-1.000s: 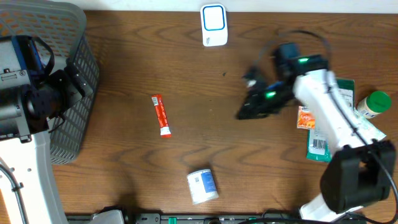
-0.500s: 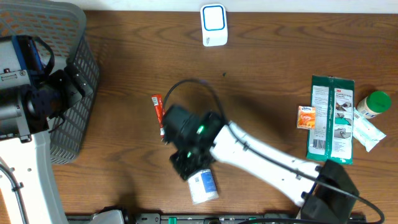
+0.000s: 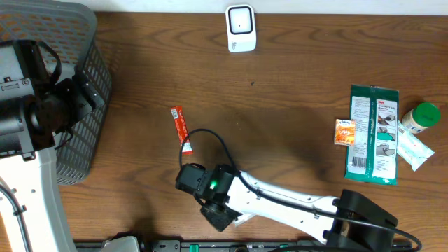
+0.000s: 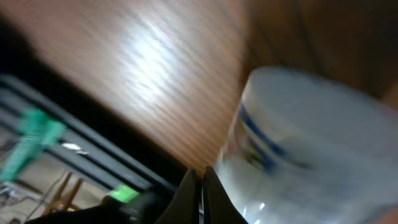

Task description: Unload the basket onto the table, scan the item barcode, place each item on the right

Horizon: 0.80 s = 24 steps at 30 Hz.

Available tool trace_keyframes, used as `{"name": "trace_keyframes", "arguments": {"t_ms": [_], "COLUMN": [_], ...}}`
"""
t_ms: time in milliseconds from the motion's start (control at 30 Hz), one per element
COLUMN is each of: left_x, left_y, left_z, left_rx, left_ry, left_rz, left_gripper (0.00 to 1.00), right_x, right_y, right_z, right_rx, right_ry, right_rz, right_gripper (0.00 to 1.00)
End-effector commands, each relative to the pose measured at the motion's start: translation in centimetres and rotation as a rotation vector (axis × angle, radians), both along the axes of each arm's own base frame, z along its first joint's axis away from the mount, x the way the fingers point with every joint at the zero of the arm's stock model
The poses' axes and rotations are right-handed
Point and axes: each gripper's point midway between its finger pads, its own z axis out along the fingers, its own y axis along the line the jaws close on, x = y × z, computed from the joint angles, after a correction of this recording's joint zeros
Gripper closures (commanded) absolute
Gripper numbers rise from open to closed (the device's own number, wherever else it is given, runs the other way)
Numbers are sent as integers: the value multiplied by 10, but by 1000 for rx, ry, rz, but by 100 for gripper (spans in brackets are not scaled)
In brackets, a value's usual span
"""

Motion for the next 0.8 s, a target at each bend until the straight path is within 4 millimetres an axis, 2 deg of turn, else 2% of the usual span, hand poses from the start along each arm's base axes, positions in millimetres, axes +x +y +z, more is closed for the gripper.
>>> {"name": "trace_keyframes", "arguments": {"t_ms": [0,267,467,600,700,767], "left_x": [-1,-1,-1,-1,-1,-1], "left_y": [1,1,1,1,1,1], "left_z": [-1,-1,-1,-1,-1,-1], "left_rx": [4,4,3,4,4,4], "left_ry": [7,7,7,7,7,7], "left_rz": [1,1,1,1,1,1], "left_gripper": [2,2,2,2,2,2], "right_x": [20,48,51,61,75,92], "right_y": [-20,-38,-51,-56,-59,-62], "right_z": [-4,-3,-2,-2,-3,-3], "right_rx": [-84,-124,-157,-167,-153,-139], "right_ry": [-62,-106,-84,-106,-119,-156], "right_rz": [-70,-145,-169,-188,-241,-282], "right_gripper": [99,99,99,99,99,99]}}
